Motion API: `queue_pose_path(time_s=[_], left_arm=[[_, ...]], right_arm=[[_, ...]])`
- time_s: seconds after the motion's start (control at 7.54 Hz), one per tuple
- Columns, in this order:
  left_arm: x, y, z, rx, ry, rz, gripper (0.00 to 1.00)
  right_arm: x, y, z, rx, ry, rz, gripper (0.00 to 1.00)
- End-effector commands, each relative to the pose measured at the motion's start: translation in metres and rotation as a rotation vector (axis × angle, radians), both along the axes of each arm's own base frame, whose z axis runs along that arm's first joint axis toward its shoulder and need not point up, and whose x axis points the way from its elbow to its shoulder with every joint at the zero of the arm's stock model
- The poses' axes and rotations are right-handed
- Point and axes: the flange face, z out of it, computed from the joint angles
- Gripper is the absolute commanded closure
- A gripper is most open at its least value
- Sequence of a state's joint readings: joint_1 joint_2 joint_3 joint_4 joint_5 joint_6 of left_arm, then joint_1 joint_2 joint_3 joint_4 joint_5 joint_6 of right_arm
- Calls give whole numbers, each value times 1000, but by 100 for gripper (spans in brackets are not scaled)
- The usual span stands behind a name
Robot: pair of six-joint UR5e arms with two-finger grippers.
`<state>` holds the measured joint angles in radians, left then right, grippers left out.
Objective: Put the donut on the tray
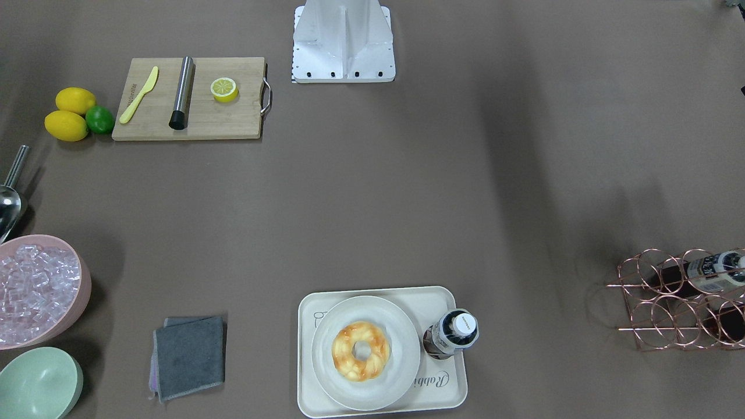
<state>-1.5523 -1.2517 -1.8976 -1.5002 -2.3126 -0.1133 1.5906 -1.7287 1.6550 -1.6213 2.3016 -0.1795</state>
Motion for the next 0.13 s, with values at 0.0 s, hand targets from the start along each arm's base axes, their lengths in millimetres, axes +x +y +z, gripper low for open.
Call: queue_pose_path(time_s=[0.0], left_arm=[[0,-1,-3,4,1,0,2]], right_arm=[[0,0,0,0,-1,0,0]])
